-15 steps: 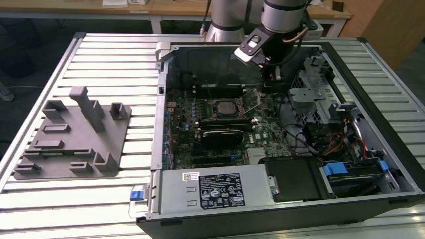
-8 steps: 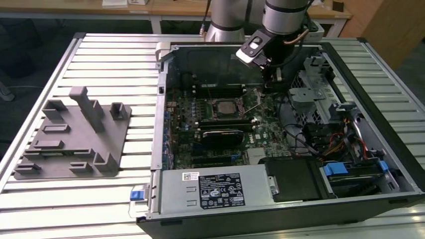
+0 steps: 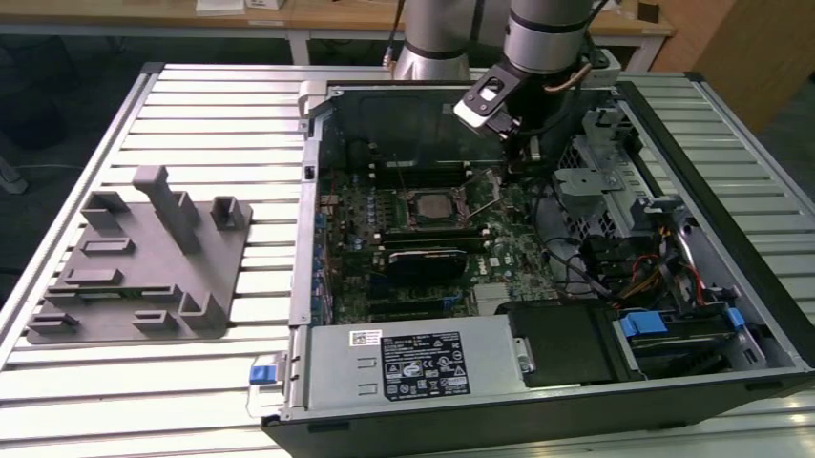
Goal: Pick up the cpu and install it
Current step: 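Close the cpu cover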
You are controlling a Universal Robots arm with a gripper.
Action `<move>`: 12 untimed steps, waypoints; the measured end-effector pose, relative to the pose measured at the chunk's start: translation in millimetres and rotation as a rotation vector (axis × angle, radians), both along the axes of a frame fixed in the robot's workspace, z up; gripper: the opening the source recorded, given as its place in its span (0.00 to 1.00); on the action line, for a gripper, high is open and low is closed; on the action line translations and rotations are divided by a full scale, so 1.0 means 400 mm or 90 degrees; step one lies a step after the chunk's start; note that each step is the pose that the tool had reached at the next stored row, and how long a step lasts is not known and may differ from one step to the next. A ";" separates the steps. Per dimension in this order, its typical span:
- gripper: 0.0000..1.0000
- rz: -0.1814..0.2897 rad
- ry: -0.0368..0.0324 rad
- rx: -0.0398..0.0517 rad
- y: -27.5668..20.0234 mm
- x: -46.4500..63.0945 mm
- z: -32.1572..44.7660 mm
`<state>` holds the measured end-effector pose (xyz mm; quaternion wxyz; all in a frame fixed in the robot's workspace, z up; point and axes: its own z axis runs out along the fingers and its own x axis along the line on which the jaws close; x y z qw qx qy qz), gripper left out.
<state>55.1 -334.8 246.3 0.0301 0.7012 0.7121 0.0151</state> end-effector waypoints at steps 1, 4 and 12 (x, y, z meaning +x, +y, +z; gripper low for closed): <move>0.11 0.000 0.0011 -0.0002 0.000 0.001 -0.003; 0.11 0.000 0.0056 -0.0004 0.000 0.003 -0.011; 0.11 0.000 0.0057 -0.0007 0.000 0.001 -0.013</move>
